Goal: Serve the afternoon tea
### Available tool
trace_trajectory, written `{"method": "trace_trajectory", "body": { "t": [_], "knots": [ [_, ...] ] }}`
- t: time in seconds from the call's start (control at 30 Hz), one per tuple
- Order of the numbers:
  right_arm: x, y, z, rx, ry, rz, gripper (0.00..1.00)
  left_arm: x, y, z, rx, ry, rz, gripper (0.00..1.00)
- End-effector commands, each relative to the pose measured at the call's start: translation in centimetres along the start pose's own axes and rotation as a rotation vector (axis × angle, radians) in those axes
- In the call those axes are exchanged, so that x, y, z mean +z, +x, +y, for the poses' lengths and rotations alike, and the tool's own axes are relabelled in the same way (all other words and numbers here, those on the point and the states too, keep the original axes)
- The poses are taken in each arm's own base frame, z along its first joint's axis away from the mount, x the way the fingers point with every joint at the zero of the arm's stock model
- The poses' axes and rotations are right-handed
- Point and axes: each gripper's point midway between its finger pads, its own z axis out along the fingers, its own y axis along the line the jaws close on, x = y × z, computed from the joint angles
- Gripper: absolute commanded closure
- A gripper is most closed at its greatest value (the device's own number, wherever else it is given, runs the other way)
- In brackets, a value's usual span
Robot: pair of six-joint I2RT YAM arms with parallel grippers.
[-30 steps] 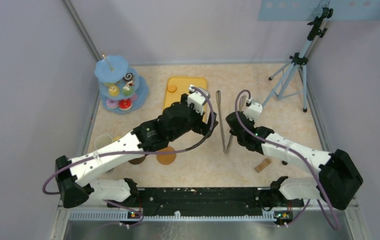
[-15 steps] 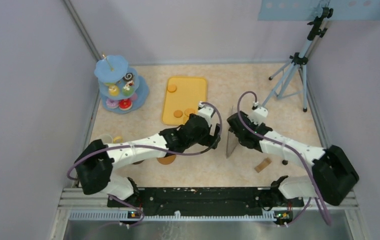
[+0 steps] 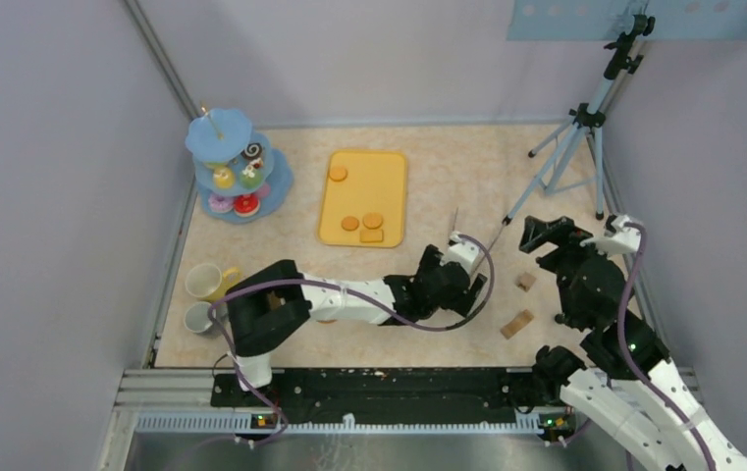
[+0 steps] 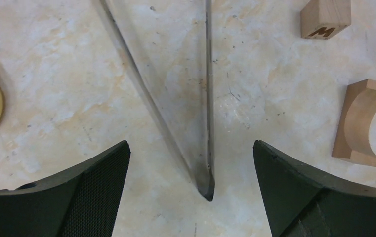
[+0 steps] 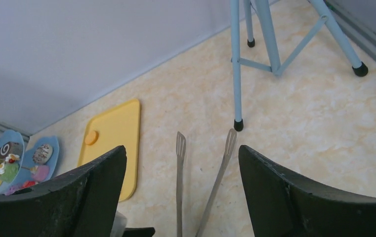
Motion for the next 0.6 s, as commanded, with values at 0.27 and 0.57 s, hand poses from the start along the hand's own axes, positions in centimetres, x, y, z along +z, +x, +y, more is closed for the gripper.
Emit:
{"method": "trace_trajectory", "body": {
  "t": [0.27,0.57],
  "knots": [
    [-1.6,-0.5,-0.4,-0.06,-0.089,-0.024,0.18,5.7,1.0,-1.3,0.161,-0.119,-0.147,0.01],
    [-1.7,0.0,-0.3,-0.049,-0.095,-0.001,0.2,8.0,2.7,-0.5,0.212,-0.148,-0.183,0.11]
  ]
}}
